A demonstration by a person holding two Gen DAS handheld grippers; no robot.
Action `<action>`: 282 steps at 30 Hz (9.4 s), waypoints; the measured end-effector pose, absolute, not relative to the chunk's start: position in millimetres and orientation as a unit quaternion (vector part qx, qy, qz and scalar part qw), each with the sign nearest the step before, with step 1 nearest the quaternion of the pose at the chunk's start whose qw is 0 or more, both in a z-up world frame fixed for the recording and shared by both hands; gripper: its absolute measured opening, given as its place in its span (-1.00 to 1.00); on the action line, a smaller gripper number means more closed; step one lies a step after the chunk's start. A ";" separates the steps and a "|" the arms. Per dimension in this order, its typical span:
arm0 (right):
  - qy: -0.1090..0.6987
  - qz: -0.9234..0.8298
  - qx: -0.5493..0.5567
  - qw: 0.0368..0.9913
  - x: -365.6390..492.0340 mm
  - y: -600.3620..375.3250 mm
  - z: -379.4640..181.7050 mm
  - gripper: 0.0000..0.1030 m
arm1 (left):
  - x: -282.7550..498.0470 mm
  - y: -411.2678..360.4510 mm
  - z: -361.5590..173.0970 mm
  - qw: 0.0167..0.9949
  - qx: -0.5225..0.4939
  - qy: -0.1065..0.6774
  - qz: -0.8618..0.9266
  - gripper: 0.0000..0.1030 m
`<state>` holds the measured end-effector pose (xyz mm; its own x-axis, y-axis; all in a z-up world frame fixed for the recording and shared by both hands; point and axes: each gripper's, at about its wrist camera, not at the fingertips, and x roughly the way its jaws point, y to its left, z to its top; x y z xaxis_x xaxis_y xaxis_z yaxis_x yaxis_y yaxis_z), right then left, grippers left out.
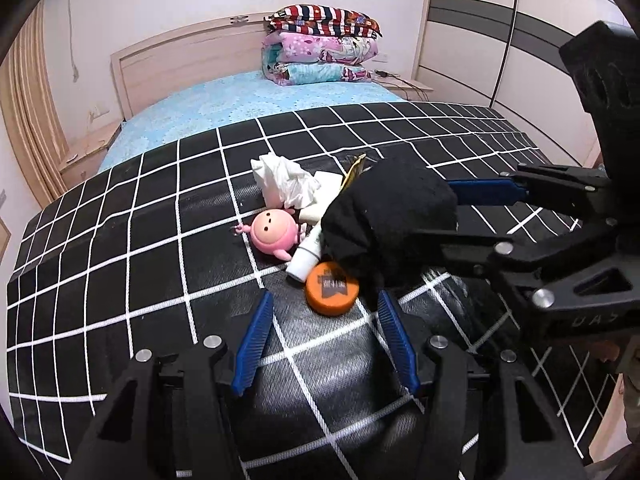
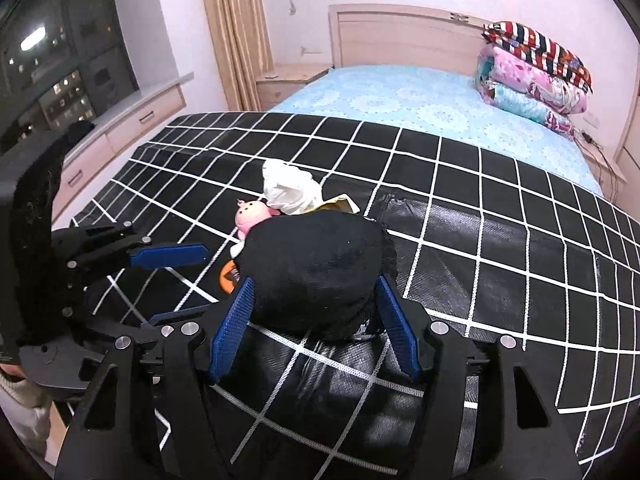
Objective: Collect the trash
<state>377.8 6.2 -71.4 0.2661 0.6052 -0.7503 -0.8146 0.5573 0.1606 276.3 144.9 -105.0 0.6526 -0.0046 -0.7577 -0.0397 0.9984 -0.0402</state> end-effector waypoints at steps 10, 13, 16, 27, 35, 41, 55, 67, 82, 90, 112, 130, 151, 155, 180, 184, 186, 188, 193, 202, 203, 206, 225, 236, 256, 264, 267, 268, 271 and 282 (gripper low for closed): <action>0.398 0.454 -0.098 0.791 388.4 -7.4 -72.8 -0.49 | 286.1 145.3 -110.9 0.907 -0.032 0.419 0.016 -0.06; 0.395 0.445 -0.082 0.800 393.0 -16.4 -68.0 -0.50 | 289.1 144.9 -111.9 0.908 -0.038 0.418 0.020 -0.29; 0.398 0.443 -0.065 0.801 396.8 -24.1 -66.7 -0.50 | 290.1 142.6 -112.8 0.909 -0.032 0.416 0.026 -0.36; 0.401 0.447 -0.045 0.798 396.1 -39.2 -62.6 -0.51 | 282.3 140.4 -106.8 0.911 -0.034 0.411 0.032 -0.44; 0.391 0.457 -0.019 0.798 384.3 -60.1 -39.3 -0.51 | 263.5 131.8 -85.1 0.919 -0.035 0.393 0.028 -0.44; 0.376 0.456 -0.018 0.806 370.7 -75.0 -19.6 -0.51 | 245.7 119.9 -68.0 0.924 -0.031 0.379 0.027 -0.44; 0.360 0.462 -0.017 0.811 322.1 -108.5 1.1 -0.51 | 190.6 90.5 -38.2 0.933 -0.025 0.359 0.025 -0.44; 0.333 0.460 -0.058 0.821 272.3 -131.2 14.6 -0.51 | 144.1 60.6 -24.5 0.938 -0.023 0.345 0.016 -0.44; 0.335 0.476 -0.096 0.807 209.5 -162.6 6.4 -0.50 | 101.3 22.3 -34.3 0.937 -0.001 0.350 -0.010 -0.44; 0.364 0.488 -0.114 0.785 174.7 -167.1 -21.4 -0.50 | 86.8 9.7 -48.5 0.931 -0.003 0.363 -0.026 -0.44; 0.502 0.466 -0.128 0.718 136.0 -188.3 -134.3 -0.50 | 41.5 -13.6 -154.9 0.875 -0.043 0.477 -0.072 -0.44; 0.556 0.447 -0.141 0.687 128.7 -179.8 -190.0 -0.41 | 47.3 -24.7 -220.5 0.829 -0.063 0.551 -0.075 -0.44; 0.529 0.445 -0.128 0.711 136.2 -185.6 -163.8 -0.25 | 45.2 -16.6 -191.8 0.843 -0.080 0.526 -0.072 0.04; 0.520 0.448 -0.127 0.716 139.7 -186.3 -155.5 -0.25 | 44.7 -12.2 -178.9 0.852 -0.078 0.513 -0.069 0.04; 0.445 0.479 -0.137 0.744 163.8 -163.6 -84.0 -0.25 | 53.3 25.8 -95.6 0.896 -0.060 0.435 -0.065 0.04; 0.433 0.483 -0.137 0.749 173.9 -156.6 -72.2 -0.25 | 62.1 35.2 -87.0 0.902 -0.056 0.423 -0.057 0.04; 0.428 0.483 -0.137 0.751 179.9 -153.6 -68.6 -0.25 | 66.9 40.1 -82.4 0.905 -0.053 0.418 -0.053 0.04; 0.424 0.484 -0.136 0.753 185.3 -149.5 -65.0 -0.25 | 73.5 46.1 -79.9 0.907 -0.051 0.415 -0.050 0.04; 0.415 0.485 -0.135 0.758 200.6 -137.4 -58.4 -0.25 | 90.1 58.8 -74.6 0.910 -0.046 0.410 -0.042 0.04; 0.408 0.488 -0.135 0.760 228.6 -113.9 -56.2 -0.25 | 125.2 85.1 -72.4 0.913 -0.051 0.403 -0.030 0.04; 0.408 0.488 -0.136 0.760 230.4 -112.6 -55.5 -0.25 | 127.9 87.6 -72.2 0.913 -0.053 0.403 -0.029 0.04; 0.403 0.486 -0.135 0.763 242.9 -104.4 -52.2 -0.25 | 139.1 98.4 -71.7 0.914 -0.060 0.400 -0.025 0.04; 0.388 0.483 -0.151 0.770 316.5 -48.5 -48.0 -0.25 | 229.9 154.0 -83.0 0.911 -0.073 0.407 0.005 0.04; 0.371 0.493 -0.212 0.758 354.2 -4.4 -59.7 -0.25 | 281.5 173.7 -97.6 0.904 -0.074 0.422 0.012 0.04; 0.329 0.537 -0.261 0.732 391.9 44.8 -81.4 -0.05 | 321.0 187.7 -109.3 0.903 -0.097 0.417 0.030 -0.07; 0.337 0.543 -0.260 0.724 399.9 54.4 -88.6 -0.46 | 331.4 186.4 -110.2 0.908 -0.087 0.410 0.029 -0.21; 0.348 0.539 -0.249 0.726 402.8 53.9 -88.2 -0.84 | 331.1 187.1 -110.0 0.908 -0.087 0.410 0.030 -0.32; 0.353 0.543 -0.242 0.722 403.2 52.9 -88.2 -0.90 | 330.1 188.6 -109.7 0.908 -0.087 0.409 0.036 -0.44; 0.360 0.543 -0.231 0.723 402.5 48.3 -88.9 -0.90 | 326.4 191.8 -109.2 0.906 -0.097 0.410 0.031 -0.45; 0.349 0.552 -0.212 0.727 382.2 32.9 -66.2 -0.90 | 304.0 187.5 -99.7 0.907 -0.104 0.407 0.032 -0.45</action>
<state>382.2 32.9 -66.2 0.1477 0.6543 -0.7417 -0.9506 0.3008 0.0761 304.0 187.5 -99.7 0.6660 -0.0261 -0.7455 -0.1435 0.9762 -0.1623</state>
